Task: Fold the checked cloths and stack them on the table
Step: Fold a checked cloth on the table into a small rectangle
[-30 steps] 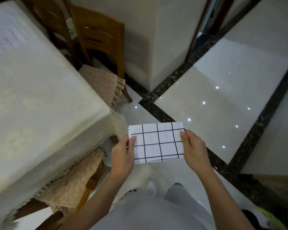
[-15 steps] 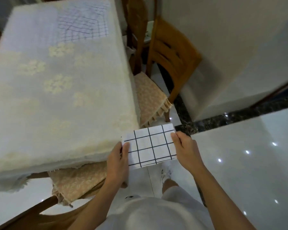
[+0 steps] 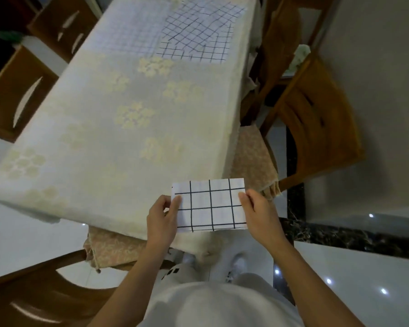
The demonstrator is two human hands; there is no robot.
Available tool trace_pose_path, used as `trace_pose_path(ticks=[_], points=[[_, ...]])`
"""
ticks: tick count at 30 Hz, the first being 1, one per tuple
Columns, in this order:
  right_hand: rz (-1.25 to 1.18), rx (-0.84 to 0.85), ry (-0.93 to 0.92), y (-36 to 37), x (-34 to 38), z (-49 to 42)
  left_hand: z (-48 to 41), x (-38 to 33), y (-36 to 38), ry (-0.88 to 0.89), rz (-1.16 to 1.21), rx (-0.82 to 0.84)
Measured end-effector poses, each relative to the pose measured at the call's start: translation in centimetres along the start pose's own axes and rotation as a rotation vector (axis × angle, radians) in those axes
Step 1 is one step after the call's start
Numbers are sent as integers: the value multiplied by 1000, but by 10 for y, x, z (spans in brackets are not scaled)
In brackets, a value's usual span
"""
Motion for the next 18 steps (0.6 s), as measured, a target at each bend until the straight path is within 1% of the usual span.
trace_pose_path(ticks=[2,4,8,14,18], points=[[19,11,2,10,3,-15,-17,3,-2,-34,28,-1],[39,13,17,21,3,-28,-35,14,-4,-108,72,9],[46,12,112,46,0,-46,-68,38,-6,-275,108,100],[103,38,197,79,7,-60,-112,59,-5,-365,96,208],[151,48,233,98,7,-64,-133,71,-7,-379,72,236]])
Point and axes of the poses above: each hand's wrist, its own z-axis away from the middle knuckle, its own y-axis out of the palm, x = y × z, the point moved 4 cm from there along -z, towards the middle knuckle, and after that the axes turned 7 degrees about -x, right-handed, at the moved point
